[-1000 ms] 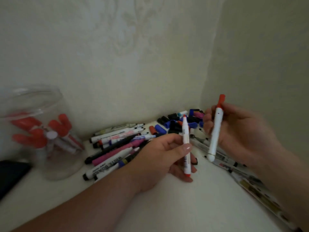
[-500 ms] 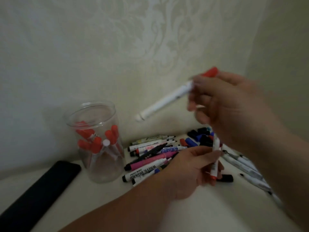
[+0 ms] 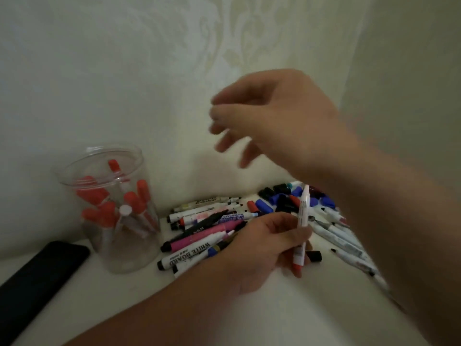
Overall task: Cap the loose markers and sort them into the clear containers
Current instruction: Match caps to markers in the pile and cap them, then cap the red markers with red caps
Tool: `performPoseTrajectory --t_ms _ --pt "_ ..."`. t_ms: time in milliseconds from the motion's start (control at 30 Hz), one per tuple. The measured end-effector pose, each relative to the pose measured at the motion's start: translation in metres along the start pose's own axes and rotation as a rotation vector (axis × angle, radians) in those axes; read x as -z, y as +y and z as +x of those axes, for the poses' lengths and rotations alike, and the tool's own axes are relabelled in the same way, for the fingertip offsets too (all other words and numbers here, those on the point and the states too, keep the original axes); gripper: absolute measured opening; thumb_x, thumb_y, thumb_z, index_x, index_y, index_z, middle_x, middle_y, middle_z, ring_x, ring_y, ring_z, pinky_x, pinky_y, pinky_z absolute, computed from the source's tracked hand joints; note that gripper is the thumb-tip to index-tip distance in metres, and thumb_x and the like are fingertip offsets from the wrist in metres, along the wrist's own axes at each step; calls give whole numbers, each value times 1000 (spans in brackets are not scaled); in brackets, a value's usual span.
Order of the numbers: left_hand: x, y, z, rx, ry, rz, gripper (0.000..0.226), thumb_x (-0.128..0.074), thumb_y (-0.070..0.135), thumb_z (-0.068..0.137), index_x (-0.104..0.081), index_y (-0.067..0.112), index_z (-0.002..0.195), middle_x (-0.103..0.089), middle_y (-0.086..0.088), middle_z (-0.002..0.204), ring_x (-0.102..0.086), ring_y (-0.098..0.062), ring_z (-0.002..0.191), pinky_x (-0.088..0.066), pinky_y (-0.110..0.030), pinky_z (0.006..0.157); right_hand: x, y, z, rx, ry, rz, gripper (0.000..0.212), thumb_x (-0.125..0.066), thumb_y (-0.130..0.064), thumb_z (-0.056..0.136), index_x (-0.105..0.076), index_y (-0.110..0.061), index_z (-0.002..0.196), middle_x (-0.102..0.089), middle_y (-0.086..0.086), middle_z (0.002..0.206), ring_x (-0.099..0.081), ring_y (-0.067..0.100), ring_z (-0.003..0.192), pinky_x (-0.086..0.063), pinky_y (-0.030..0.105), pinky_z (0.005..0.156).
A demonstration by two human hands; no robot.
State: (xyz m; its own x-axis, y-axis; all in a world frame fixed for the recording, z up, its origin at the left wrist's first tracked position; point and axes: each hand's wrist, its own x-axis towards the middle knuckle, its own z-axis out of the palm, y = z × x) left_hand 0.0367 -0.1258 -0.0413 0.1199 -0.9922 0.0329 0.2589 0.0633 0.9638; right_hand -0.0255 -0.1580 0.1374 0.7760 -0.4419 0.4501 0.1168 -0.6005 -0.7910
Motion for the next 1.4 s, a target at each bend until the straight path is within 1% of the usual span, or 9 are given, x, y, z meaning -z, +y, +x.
performPoseTrajectory --t_ms 133,333,433,533,900,1067,1133,1200,1400 --pt "-1 5 -3 3 -10 1 7 -72 16 85 -73 12 91 -68 -10 82 -67 -28 75 -60 -42 67 66 38 -48 -99 162 -153 12 -71 -21 88 -75 -17 78 -73 6 70 -64 16 53 -46 30 45" --pt "-5 5 -9 -10 -14 94 8 -72 16 85 -77 10 86 -65 -18 73 -64 -30 67 -55 -37 61 135 118 -104 -429 388 -450 19 -72 -27 89 -73 -23 71 -68 -3 58 -58 15 45 -48 27 45" --pt "-6 3 -9 -24 -13 165 21 -56 17 78 -74 5 81 -49 -20 57 -48 -30 55 -42 -35 56 157 135 -115 -568 183 -642 16 -72 -26 89 -72 -23 73 -67 -7 60 -59 0 46 -40 11 42" --pt "-13 2 -5 -29 6 155 24 -57 20 76 -73 2 77 -48 -21 54 -45 -29 51 -38 -35 52 173 143 -120 -671 -14 -829 11 -72 -28 87 -72 -27 77 -69 -12 76 -60 -1 67 -39 14 53" --pt "-17 -2 -2 -11 126 198 27 -62 29 78 -81 18 94 -71 -14 89 -61 -26 76 -54 -35 65 140 153 -112 -651 -249 -711 20 -64 -35 95 -72 -39 113 -50 -22 65 -51 -5 58 -32 11 51" --pt "-17 1 -2 -11 115 276 21 -65 31 81 -81 25 94 -75 -11 97 -72 -31 88 -60 -45 80 155 150 -107 -767 76 -764 25 -56 -18 96 -73 -26 113 -64 -11 78 -64 6 73 -43 17 58" --pt "-17 1 -3 -4 93 298 16 -70 34 89 -80 25 97 -76 -11 101 -73 -33 94 -57 -56 90 157 151 -108 -865 47 -769 36 -51 -7 93 -71 -21 119 -66 -6 76 -66 13 75 -47 19 65" --pt "-19 3 -5 -17 37 341 17 -68 37 91 -78 27 100 -76 -10 104 -72 -30 100 -55 -59 93 154 151 -111 -955 -86 -769 42 -47 -1 90 -70 -18 120 -69 -4 60 -63 9 52 -48 17 51" --pt "-32 10 -19 -182 -154 815 36 -44 78 82 -64 53 101 -67 24 100 -64 -4 98 -50 -17 85 163 150 -118 -884 -69 -739 54 -45 0 89 -57 -32 132 -66 -7 55 -56 6 38 -43 14 41"
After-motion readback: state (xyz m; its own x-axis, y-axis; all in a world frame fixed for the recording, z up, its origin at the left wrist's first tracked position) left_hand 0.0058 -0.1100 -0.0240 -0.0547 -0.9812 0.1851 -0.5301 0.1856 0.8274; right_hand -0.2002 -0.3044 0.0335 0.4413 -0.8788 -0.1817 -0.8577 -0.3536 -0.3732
